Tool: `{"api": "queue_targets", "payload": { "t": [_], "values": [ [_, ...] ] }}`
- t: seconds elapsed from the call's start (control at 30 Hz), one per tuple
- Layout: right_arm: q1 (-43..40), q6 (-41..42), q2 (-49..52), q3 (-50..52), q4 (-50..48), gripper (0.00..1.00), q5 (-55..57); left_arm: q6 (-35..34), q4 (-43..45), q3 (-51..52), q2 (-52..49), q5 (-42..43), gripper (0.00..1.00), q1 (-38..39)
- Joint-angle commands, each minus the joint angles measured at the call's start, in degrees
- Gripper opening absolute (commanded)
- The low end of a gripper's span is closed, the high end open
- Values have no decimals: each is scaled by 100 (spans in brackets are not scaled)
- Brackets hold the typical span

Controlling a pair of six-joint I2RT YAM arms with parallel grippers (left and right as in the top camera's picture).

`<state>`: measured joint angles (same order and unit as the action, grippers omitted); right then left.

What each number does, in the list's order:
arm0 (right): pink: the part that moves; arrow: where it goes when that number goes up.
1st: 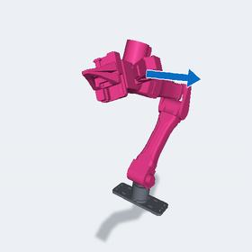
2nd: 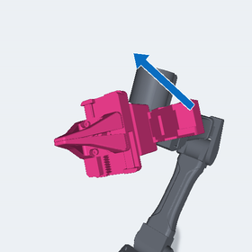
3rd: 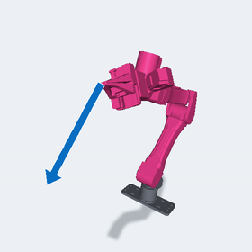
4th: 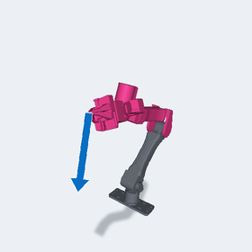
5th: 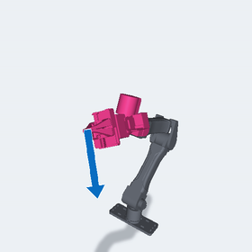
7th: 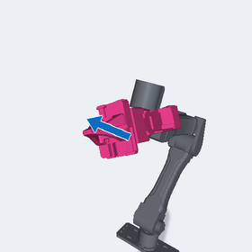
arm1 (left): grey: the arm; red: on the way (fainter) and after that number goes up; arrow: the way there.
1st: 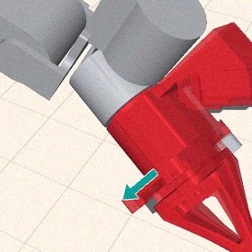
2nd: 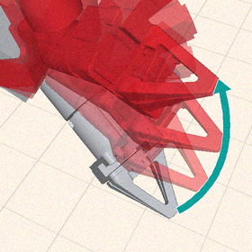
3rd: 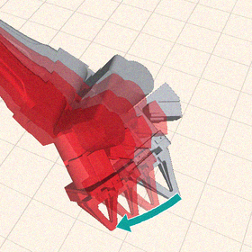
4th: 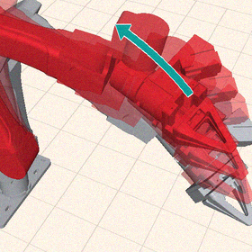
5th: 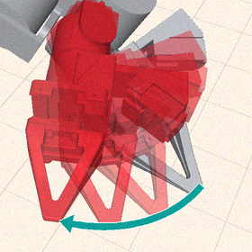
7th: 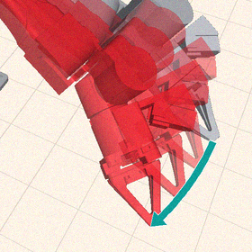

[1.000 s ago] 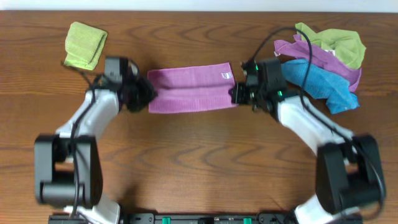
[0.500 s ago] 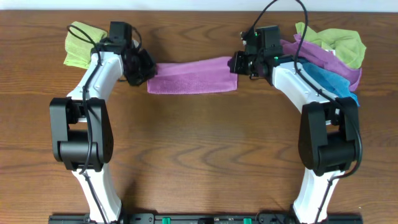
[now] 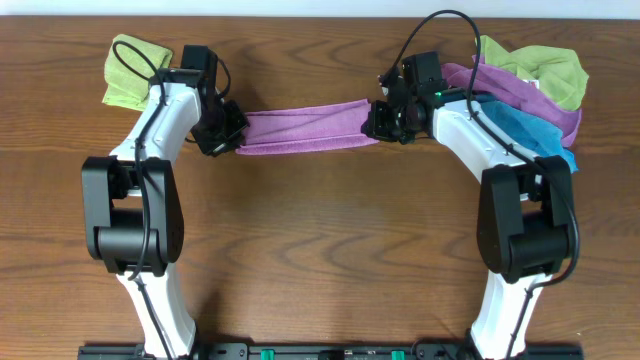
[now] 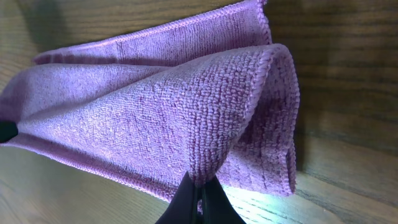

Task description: Fold the cloth

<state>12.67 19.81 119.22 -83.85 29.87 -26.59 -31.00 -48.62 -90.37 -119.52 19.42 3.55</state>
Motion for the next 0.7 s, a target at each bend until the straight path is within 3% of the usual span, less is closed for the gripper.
{"api": "queue_targets", "payload": {
  "t": [0.0,0.03,0.07,0.13,0.17,0.23,0.3,0.33,0.37,0.4,0.47,0.67],
  "values": [
    [-55,-151,70,-76,13,2,437,98,2,-98,39,-503,6,-92],
    [-48,-168,70,-76,-4,15,459,101,48,-98,39,-503,16,-92],
    [-42,-170,70,-76,-35,47,455,98,63,-98,39,-501,39,-98],
    [-46,-164,50,-98,-79,82,448,98,55,-142,39,-498,48,-109],
    [-72,-166,31,-166,-90,99,407,98,20,-210,42,-481,61,-114],
    [-127,-166,-52,-433,-46,95,409,103,-177,-529,90,-483,62,-129],
    [-153,-168,-164,-691,-37,80,411,136,-334,-846,153,-496,50,-129],
    [-157,-192,-216,-826,-39,54,413,151,-382,-988,190,-503,41,-129],
    [-155,-210,-269,-940,-46,16,442,170,-404,-1093,229,-501,32,-122],
    [-138,-210,-317,-1034,-48,1,516,205,-402,-1145,262,-505,26,-109],
    [-52,-332,-341,-1123,-72,1,710,232,-319,-1169,295,-501,6,-59],
    [378,-623,-72,-1056,4,1,1639,227,-42,-942,175,-1294,6,376]
  ]
}}
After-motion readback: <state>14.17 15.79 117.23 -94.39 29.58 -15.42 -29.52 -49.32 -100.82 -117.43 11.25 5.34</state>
